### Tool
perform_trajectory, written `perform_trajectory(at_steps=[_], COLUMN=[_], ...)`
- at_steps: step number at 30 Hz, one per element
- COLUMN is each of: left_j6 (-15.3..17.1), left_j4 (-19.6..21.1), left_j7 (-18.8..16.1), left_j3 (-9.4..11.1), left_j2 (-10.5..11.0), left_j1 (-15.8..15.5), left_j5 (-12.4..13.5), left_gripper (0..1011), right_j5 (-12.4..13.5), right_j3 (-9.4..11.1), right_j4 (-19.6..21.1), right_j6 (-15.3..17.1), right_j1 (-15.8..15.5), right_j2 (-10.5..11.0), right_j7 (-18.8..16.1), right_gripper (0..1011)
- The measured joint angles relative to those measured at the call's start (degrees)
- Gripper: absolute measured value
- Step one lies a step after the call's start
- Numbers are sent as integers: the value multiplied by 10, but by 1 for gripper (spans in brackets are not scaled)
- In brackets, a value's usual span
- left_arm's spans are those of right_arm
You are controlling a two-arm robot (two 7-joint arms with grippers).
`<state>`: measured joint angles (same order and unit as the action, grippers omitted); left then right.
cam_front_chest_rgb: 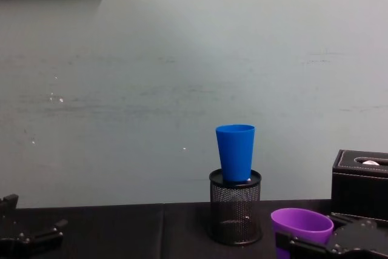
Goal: Pick up one cup with a gripper and tap it against the other cup.
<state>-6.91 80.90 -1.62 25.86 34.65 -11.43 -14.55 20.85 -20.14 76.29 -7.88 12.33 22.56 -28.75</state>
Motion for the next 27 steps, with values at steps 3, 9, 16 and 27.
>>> perform_trajectory(at_steps=[3,9,16,27], left_j6=[0,0,0,0], left_j4=[0,0,0,0], left_j7=[0,0,0,0], left_j3=[0,0,0,0], left_j2=[0,0,0,0], left_j1=[0,0,0,0], left_j5=[0,0,0,0], left_gripper=[1011,1011,1011,1011], right_j5=[0,-1,-2,-4], right_j3=[0,1,1,-2], right_j4=[-4,-14,-28,-39], right_j6=[-3,-10,-18,-19], right_j1=[0,0,3,6], right_j2=[-1,-2,-4,-7], right_j7=[-1,-3,-10,-13], right_gripper=[732,733,732,732])
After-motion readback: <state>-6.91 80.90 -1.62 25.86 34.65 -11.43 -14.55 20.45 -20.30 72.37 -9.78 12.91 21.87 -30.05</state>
